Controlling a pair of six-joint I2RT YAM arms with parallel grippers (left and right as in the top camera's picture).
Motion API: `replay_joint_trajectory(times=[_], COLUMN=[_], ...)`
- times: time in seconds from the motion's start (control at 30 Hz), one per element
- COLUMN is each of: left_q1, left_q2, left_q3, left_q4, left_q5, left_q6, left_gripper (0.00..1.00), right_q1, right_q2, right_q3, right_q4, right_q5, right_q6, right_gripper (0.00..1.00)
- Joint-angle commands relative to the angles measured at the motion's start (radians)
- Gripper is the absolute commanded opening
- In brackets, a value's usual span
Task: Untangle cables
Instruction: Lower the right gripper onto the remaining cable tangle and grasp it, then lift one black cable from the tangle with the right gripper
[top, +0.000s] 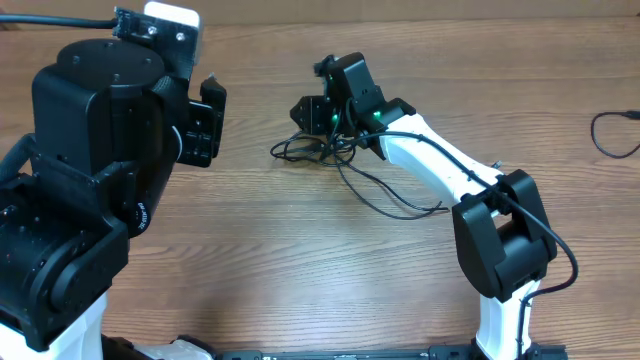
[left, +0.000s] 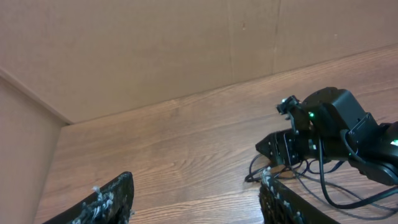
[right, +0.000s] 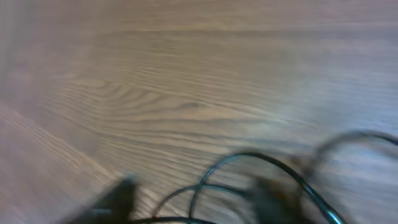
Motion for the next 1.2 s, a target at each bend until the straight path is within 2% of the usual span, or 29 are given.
replay_joint_trajectory(times=[0.0,0.17,0.27,0.43,0.57,0.6,0.63,0.67,0.83,1.03,1.17], left_q1=[0.005,0.005,0.005,0.005,0.005,0.005,0.005,0.005,0.005,0.005,0.005], left_q2=[-0.011,-0.011,-0.011,-0.011,-0.011,-0.011,-0.011,-0.011,-0.011,-0.008,0.003], left_q3=[0.011,0.011,0.011,0.011,0.011,0.011,0.011,0.011,0.011,0.011,0.011], left_q4=[-0.007,-0.01,-0.009,-0.01,-0.01,-0.01,-0.01,-0.009,-0.009,-0.008,-0.01], left_q5=[0.006,0.01,0.01,0.012,0.013,0.013,0.013,0.013,0.013,0.009,-0.019], left_q6=[-0.019,-0.022,-0.023,-0.034,-0.034,-0.034,-0.034,-0.034,-0.033,-0.032,-0.032], left_gripper=[0.64,0.63,0.63,0.63,0.63,0.64,0.64,0.64,0.64,0.64,0.67], right_q1=[-0.003,-0.002,-0.002,-0.002,-0.002,-0.002,-0.001,-0.001,-0.001,-0.001,-0.001], right_q2=[0.024,0.024,0.028,0.08,0.133,0.144,0.151,0.155,0.105,-0.109,-0.256], right_q3=[0.008,0.008,0.008,0.008,0.008,0.008,0.008,0.008,0.023,0.121,0.254], right_q4=[-0.043,-0.064,-0.069,-0.068,-0.068,-0.067,-0.066,-0.064,-0.057,-0.083,-0.149], right_q5=[0.142,0.197,0.217,0.235,0.235,0.235,0.234,0.231,0.177,0.116,0.089], right_q6=[0.19,0.299,0.345,0.344,0.329,0.316,0.288,0.268,0.219,0.089,0.007], right_gripper=[0.75,0.93,0.93,0.91,0.95,0.81,0.48,0.06,0.04,0.04,0.04])
